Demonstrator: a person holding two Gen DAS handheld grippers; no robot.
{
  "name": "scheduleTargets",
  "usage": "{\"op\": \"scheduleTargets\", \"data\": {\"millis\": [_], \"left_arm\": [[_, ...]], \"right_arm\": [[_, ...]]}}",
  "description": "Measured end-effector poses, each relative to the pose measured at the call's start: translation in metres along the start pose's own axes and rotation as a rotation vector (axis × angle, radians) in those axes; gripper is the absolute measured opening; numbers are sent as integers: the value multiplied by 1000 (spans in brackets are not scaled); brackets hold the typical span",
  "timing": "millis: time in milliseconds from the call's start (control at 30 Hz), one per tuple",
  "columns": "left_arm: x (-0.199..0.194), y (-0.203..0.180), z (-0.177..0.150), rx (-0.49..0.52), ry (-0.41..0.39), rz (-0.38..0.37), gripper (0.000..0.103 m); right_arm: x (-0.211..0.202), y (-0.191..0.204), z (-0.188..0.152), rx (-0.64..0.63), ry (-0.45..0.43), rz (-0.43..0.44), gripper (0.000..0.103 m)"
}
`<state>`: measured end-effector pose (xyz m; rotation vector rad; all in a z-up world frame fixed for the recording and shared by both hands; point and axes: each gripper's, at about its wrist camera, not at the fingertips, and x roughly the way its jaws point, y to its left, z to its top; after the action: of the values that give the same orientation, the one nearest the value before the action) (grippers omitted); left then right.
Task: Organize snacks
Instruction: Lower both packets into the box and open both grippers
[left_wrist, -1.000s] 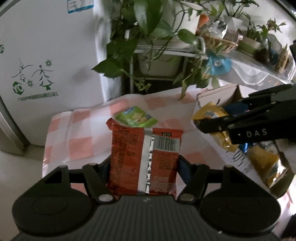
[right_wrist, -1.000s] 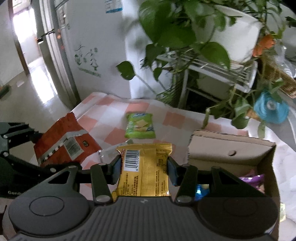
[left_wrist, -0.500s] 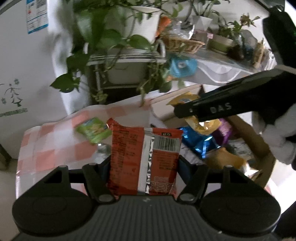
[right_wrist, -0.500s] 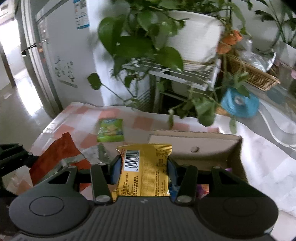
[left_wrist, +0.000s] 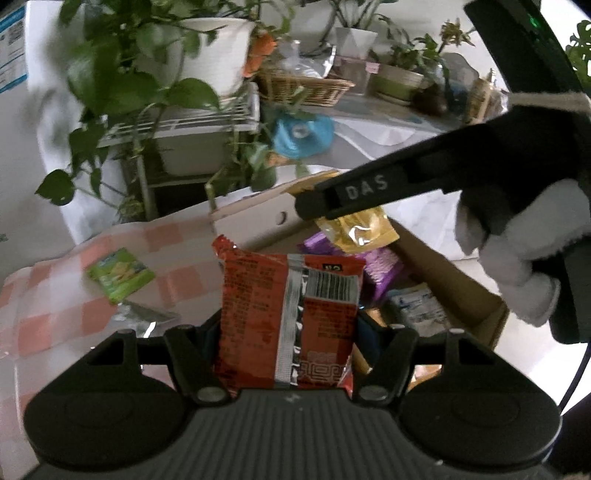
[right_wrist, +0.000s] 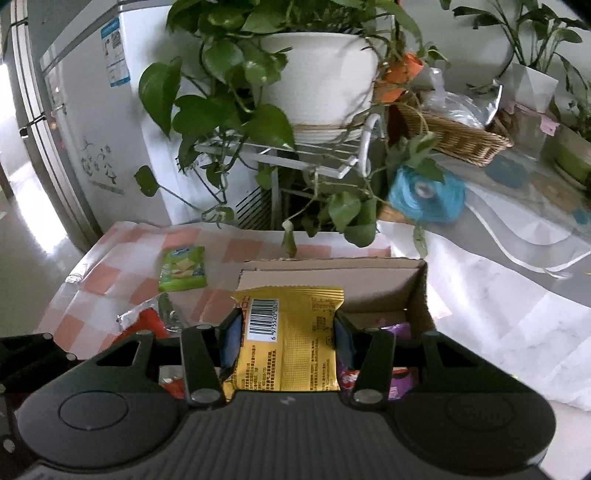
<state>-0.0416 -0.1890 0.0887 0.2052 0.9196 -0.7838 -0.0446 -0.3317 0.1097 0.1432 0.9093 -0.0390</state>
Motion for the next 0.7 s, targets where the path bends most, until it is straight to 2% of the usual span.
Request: {"op": "scheduleTargets", "data": {"millis": [433, 500, 600, 700], "left_arm": [[23, -34, 10, -40, 19, -76, 69], [27, -39, 11, -49, 18, -85, 70], [25, -40, 11, -87, -3, -94, 80], [22, -36, 14, -102, -8, -72, 87]], "right_arm": [[-5, -29, -2, 88, -1, -41, 58], [-5, -32, -2, 102, -3, -53, 63], [-5, -33, -2, 115, -1, -56, 70], [-5, -32, -1, 111, -5, -59, 74]]}}
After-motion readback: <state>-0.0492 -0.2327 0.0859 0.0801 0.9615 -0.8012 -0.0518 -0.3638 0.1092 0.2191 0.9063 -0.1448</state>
